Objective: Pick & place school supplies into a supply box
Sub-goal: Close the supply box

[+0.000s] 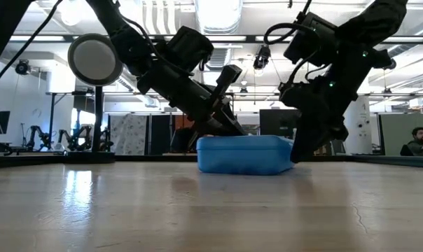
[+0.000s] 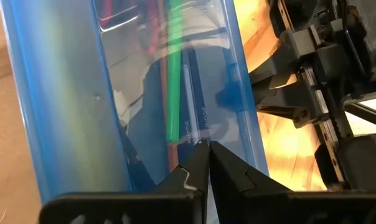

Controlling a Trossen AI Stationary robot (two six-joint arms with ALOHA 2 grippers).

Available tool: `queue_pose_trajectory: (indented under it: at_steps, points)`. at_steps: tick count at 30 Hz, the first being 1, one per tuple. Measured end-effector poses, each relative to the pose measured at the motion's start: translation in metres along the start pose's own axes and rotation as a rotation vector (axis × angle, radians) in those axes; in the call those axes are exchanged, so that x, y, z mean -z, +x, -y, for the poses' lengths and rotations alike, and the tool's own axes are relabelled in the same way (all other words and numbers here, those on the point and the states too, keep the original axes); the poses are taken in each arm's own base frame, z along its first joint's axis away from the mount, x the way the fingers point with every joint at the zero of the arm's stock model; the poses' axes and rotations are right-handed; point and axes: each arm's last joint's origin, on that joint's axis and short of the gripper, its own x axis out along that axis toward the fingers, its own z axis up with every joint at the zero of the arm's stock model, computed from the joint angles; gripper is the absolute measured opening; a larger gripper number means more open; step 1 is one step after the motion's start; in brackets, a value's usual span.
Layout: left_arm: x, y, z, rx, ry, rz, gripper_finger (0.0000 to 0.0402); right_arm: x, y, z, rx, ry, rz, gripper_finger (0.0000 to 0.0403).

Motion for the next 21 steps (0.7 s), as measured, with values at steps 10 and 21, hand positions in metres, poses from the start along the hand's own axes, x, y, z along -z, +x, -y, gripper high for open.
queue_pose_trajectory:
  at_steps: [10,21]
  points:
    - [0.006,0.001,0.003,-0.002,-0.002,-0.016,0.0000,-0.008,-0.011,0.004,0.016,-0.017,0.020,0.0013]
    - [0.007,0.001,0.003,-0.014,-0.008,-0.015,0.0000,-0.006,-0.025,0.014,0.033,0.013,-0.077,0.0013]
